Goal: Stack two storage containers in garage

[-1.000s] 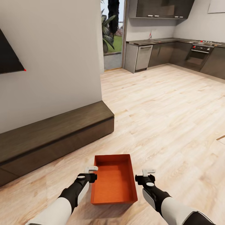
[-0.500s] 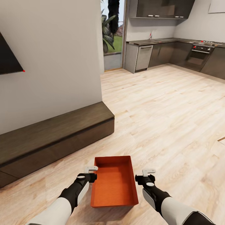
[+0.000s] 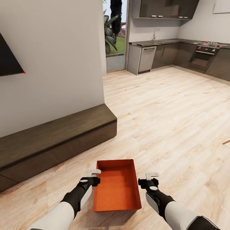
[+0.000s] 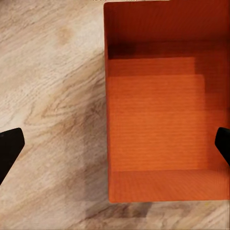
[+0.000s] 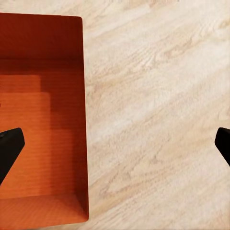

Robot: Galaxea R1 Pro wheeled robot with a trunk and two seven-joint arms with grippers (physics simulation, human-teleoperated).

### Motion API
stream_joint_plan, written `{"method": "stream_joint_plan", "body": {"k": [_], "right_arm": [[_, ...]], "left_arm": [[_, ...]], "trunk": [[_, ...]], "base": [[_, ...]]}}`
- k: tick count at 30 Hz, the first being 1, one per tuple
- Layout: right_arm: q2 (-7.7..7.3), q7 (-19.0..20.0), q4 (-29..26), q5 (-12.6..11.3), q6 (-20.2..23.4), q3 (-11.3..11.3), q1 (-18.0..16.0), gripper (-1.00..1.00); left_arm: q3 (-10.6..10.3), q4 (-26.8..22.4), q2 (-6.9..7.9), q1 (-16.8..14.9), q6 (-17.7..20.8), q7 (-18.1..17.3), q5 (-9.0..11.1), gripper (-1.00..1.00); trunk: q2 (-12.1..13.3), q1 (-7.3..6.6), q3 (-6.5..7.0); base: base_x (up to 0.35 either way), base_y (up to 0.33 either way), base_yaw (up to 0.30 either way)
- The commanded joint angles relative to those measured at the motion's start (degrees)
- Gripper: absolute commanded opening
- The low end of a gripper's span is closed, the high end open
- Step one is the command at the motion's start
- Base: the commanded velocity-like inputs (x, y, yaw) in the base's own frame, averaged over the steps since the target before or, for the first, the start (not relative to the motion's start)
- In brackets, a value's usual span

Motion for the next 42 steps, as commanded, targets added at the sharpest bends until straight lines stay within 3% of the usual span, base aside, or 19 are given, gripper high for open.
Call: {"method": "stream_joint_plan", "body": {"k": [1,7,42], "right_arm": [[0.00,-0.23,-0.03,-0.61,-0.26,0.47,-0.04,1.00],[-0.04,-0.23,-0.30,-0.61,-0.26,0.47,-0.04,1.00],[0.01,0.34,-0.35,-0.69,-0.08,0.47,-0.04,1.00]], "left_arm": [[-0.37,-0.13,0.00,-0.02,0.34,0.50,0.28,1.00],[-0.18,-2.18,-0.06,-0.03,0.41,2.10,0.38,1.00],[-0.49,-1.83,0.29,0.02,0.43,2.52,0.31,1.00]], "trunk": [[-0.02,0.00,-0.04],[-0.02,0.00,-0.04],[-14.06,7.68,-6.32]], "base": [[0.000,0.000,0.000],[0.000,0.000,0.000],[0.000,0.000,0.000]]}}
